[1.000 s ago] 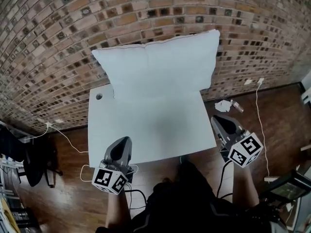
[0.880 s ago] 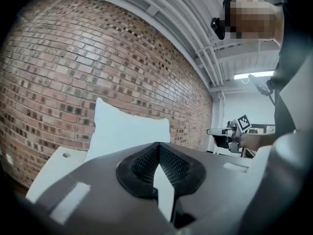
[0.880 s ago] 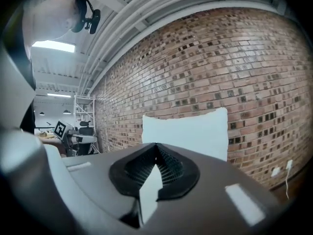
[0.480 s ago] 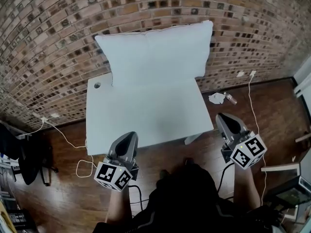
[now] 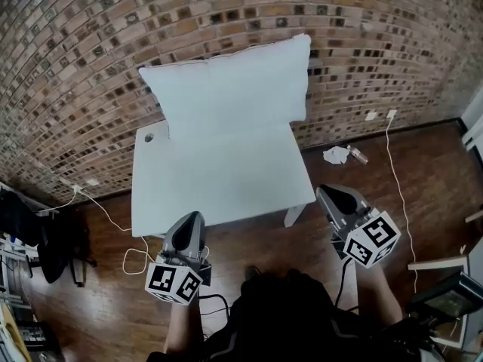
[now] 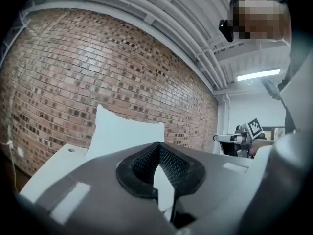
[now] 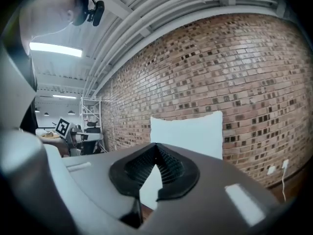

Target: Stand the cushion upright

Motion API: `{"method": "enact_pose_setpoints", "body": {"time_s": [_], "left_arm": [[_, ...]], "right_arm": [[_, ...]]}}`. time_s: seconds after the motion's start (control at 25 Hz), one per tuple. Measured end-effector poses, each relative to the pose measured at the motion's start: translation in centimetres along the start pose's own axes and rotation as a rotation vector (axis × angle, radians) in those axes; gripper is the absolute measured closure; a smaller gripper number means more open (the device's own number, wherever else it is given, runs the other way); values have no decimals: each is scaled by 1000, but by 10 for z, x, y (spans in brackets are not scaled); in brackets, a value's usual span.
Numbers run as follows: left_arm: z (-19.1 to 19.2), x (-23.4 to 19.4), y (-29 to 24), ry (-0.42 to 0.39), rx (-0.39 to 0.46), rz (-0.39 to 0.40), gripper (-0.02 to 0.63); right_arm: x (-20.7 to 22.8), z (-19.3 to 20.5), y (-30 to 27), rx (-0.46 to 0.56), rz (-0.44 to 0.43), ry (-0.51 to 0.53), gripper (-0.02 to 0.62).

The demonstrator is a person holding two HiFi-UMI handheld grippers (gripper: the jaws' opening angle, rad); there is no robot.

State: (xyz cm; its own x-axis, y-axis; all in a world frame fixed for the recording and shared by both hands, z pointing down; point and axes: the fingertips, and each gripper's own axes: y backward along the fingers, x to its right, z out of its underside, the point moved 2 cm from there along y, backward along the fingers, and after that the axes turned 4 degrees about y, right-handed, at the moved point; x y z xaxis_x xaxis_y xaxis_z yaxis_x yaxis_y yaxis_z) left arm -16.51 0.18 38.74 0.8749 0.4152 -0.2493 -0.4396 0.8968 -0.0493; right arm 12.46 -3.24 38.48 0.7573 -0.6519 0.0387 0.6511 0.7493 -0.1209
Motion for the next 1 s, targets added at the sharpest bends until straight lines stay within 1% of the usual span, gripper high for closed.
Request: {"method": "enact_pose_setpoints", "body": {"time_s": [0.08,0.16,0.28,0.4,0.52,0.72,0.88,1.0], "left_arm": [[2,22,-3,-25,-14,-18,606],[5,42,-5,-46,-27,-43,606],[10,63,-4,-50,-46,-67,606],[10,72,-1,-63,-47,-78,606],[6,70,8,-63,-26,-75,606],[-4,66,13,-82,-25,-18,606],[-15,56,25,-97,4,19,606],[-12,36,39,-66,-1,14,606]], "right_arm": [[4,8,13,-23,-24,21,589],[9,15,21,-23,-52,23,589],[22,16,31,15,-64,-1,589],[27,13,34,53,-70,7,589],[21,10,38,74,-42,-21,589],[10,-2,47,91,42,-45,589],[-6,-6,47,88,76,-34,589],[-23,-4,40,72,85,-37,589]]}}
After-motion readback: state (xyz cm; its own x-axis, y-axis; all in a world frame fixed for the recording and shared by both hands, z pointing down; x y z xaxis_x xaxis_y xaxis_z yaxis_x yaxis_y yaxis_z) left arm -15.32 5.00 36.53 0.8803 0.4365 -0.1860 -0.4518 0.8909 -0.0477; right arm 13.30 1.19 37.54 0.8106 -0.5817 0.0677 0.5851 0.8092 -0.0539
